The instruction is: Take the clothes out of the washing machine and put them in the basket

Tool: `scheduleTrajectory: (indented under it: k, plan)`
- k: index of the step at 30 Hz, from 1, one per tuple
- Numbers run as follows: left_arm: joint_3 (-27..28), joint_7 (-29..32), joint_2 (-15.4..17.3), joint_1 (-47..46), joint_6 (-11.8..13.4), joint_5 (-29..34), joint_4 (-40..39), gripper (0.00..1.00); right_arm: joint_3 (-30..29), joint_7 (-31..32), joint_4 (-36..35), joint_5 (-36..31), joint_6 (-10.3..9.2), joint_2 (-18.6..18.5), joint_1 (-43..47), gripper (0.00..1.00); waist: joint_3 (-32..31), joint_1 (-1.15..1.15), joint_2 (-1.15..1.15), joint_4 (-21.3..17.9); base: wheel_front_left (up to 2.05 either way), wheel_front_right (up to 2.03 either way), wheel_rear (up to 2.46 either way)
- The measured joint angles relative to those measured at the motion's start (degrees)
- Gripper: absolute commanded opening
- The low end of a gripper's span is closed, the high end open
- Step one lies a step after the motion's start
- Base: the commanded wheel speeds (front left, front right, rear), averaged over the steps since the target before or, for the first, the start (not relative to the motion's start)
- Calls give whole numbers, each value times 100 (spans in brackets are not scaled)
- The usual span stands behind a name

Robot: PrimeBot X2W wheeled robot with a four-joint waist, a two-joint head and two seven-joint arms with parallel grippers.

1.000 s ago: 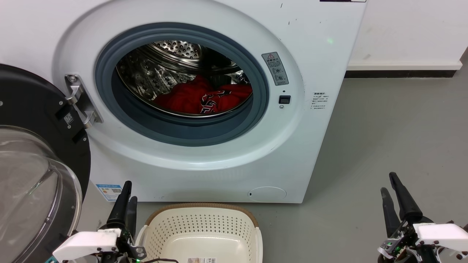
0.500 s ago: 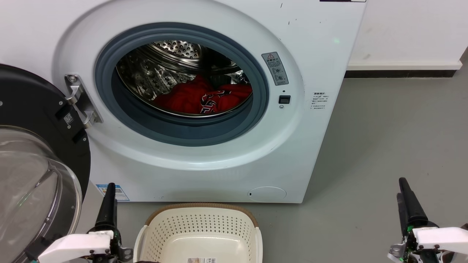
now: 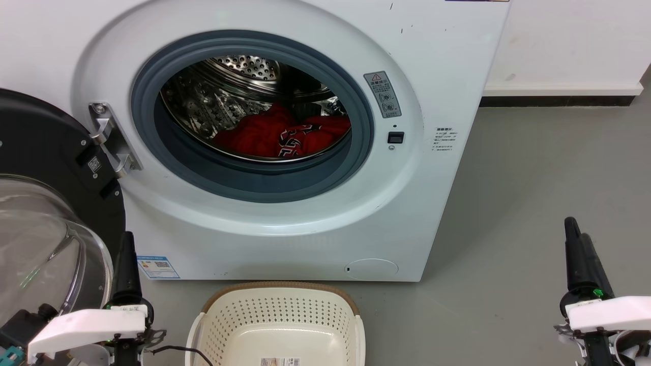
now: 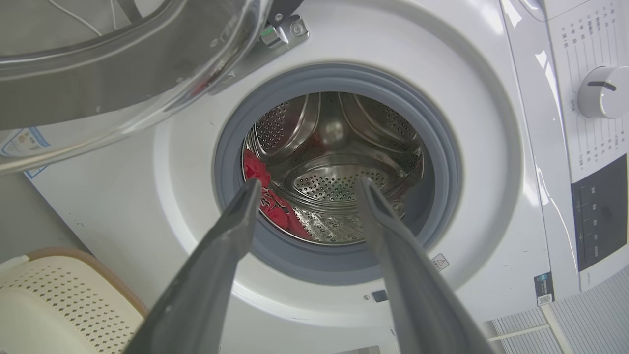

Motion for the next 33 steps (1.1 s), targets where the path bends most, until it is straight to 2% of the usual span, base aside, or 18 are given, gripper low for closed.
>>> scheduleTrajectory:
  k: [15, 20, 26, 33]
  plan:
    - [-449, -263, 1, 174, 324, 1603, -808, 100, 258, -274, -893, -1874, 0, -2, 39, 100, 39, 0, 0, -8, 0, 0, 0]
    - [-541, -363, 1, 250, 263, 1879, -910, 100, 379, -357, -1037, -2358, 0, -2, 109, 100, 48, 0, 0, -6, 0, 0, 0]
    - [-710, -457, 3, 259, 293, 2643, -1070, 100, 487, -457, -1170, -2919, 0, -2, 117, 100, 58, 0, 0, -5, 0, 0, 0]
    - [-931, -564, 3, 310, 572, 3359, -1298, 100, 517, -568, -1270, -3479, 0, -3, 171, 100, 64, 0, 0, -7, 0, 0, 0]
